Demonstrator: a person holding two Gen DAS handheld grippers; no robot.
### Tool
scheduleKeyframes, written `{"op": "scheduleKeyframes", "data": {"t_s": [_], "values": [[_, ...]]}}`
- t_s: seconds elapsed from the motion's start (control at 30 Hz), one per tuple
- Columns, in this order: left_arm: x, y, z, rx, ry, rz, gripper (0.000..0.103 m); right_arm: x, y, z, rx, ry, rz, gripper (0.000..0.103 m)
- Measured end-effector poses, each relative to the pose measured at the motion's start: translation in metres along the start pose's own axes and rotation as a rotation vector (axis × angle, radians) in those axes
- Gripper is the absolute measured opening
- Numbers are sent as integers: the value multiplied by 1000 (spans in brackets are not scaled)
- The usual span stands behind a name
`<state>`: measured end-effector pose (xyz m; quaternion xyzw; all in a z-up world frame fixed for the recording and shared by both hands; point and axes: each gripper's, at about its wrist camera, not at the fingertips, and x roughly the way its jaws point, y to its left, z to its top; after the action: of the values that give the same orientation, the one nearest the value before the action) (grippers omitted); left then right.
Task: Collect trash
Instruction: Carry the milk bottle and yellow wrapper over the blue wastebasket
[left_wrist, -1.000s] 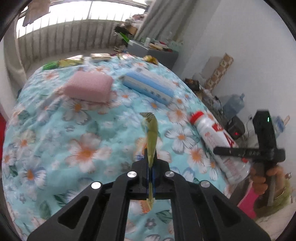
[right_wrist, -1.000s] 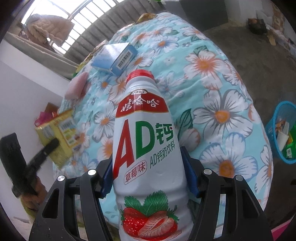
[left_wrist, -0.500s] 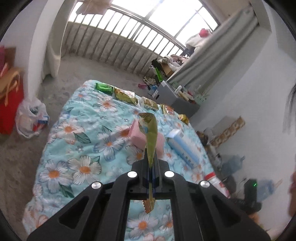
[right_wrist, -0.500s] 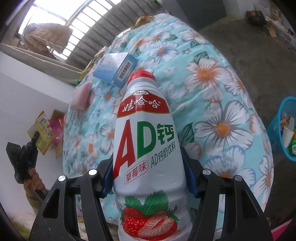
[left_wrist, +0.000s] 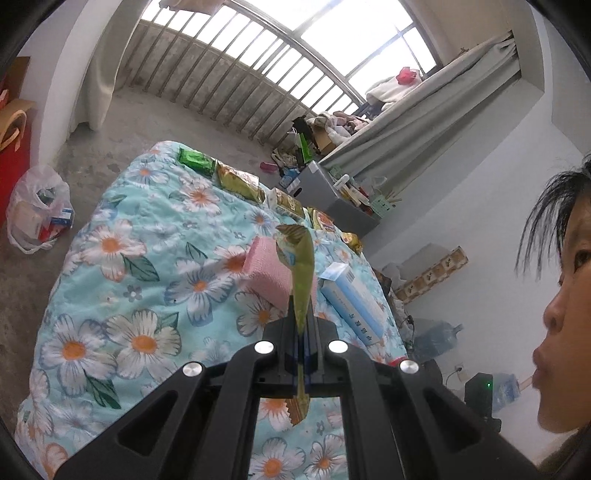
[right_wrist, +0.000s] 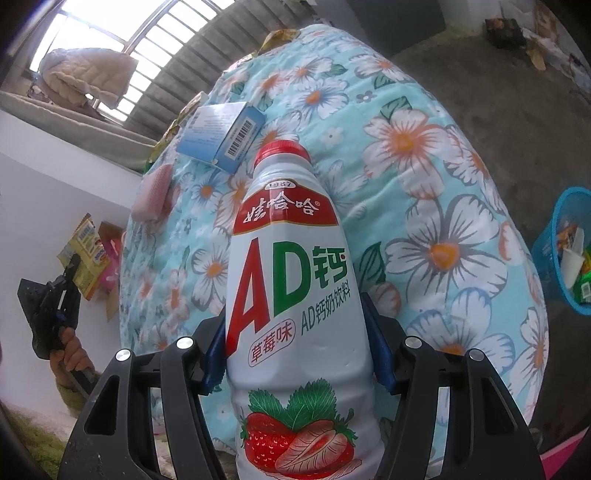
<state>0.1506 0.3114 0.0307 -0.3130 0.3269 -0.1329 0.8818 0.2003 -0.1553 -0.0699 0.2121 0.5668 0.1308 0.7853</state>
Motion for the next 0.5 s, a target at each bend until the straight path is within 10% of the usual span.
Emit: {"op": "scheduleKeyframes", "data": {"t_s": [0.5], "values": [[7,-54,-46,138,74,-3,1,6,8,5,-88,38,-24,73]]}}
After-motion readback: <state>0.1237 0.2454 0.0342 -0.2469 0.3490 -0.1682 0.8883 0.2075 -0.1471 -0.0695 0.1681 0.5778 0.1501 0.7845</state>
